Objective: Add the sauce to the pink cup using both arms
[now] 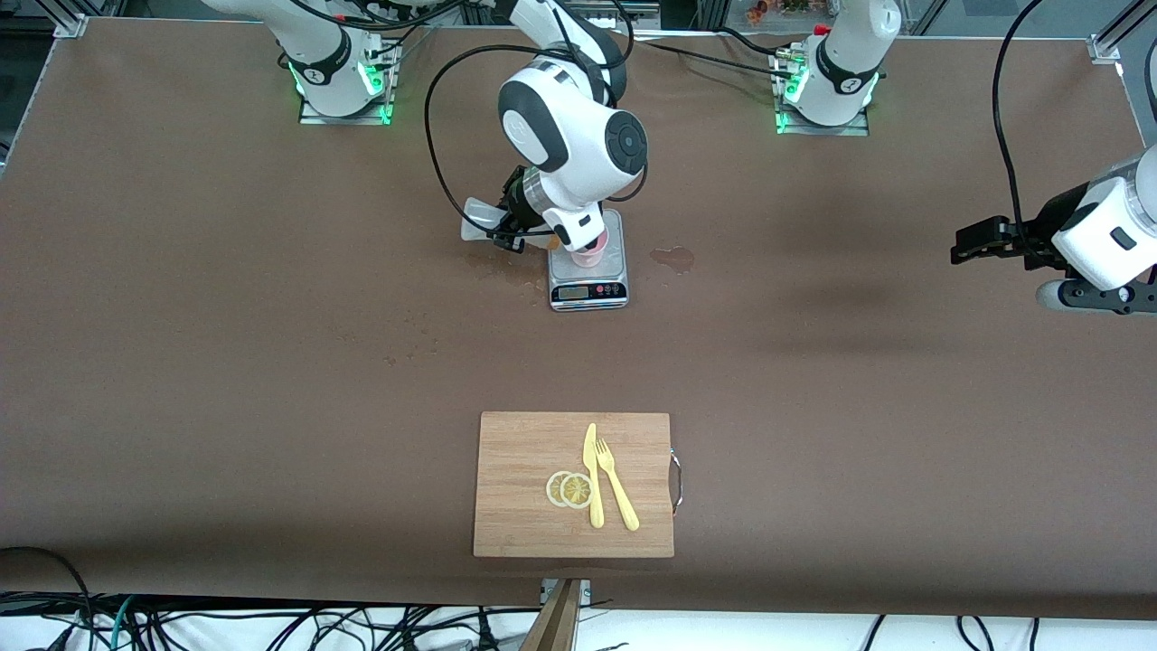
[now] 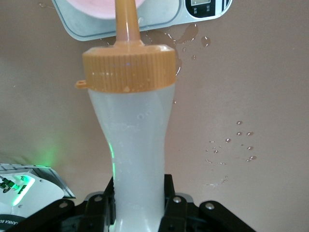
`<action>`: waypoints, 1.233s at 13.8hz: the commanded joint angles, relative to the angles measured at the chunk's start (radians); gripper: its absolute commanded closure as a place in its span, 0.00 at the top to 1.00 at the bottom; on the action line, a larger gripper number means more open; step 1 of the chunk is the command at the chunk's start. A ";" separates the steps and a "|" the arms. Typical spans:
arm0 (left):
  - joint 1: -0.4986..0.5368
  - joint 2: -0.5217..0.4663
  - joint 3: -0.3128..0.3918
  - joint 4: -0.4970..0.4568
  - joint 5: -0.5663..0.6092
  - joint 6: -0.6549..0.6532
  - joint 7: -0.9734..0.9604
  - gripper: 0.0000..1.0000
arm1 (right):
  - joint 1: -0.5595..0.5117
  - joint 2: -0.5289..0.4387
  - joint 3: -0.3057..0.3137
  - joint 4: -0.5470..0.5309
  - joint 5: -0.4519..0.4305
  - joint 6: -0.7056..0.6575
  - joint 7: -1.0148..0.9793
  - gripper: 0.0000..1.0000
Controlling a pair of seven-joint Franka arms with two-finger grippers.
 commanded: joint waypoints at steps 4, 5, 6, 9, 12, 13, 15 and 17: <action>-0.003 0.002 0.002 0.012 0.002 -0.012 0.012 1.00 | -0.065 -0.008 0.005 0.034 0.100 -0.016 -0.006 0.10; -0.003 0.002 0.002 0.012 0.002 -0.012 0.012 1.00 | -0.083 -0.022 0.005 0.033 0.137 -0.013 -0.008 0.10; -0.002 0.002 0.002 0.012 0.002 -0.012 0.012 1.00 | -0.095 -0.036 0.005 0.031 0.180 -0.012 -0.008 0.10; -0.002 0.002 0.002 0.012 0.002 -0.012 0.012 1.00 | -0.131 -0.102 0.004 -0.010 0.272 0.037 -0.018 0.10; -0.003 0.002 0.002 0.012 0.002 -0.012 0.012 1.00 | -0.213 -0.189 0.004 -0.051 0.410 0.053 -0.127 0.10; -0.003 0.002 0.002 0.012 0.002 -0.012 0.012 1.00 | -0.247 -0.215 0.004 -0.059 0.450 0.054 -0.176 0.10; -0.002 0.002 0.002 0.012 0.002 -0.012 0.012 1.00 | -0.331 -0.255 0.004 -0.068 0.521 0.057 -0.274 0.11; -0.003 0.002 0.002 0.012 0.002 -0.012 0.012 1.00 | -0.426 -0.295 0.004 -0.108 0.582 0.059 -0.412 0.11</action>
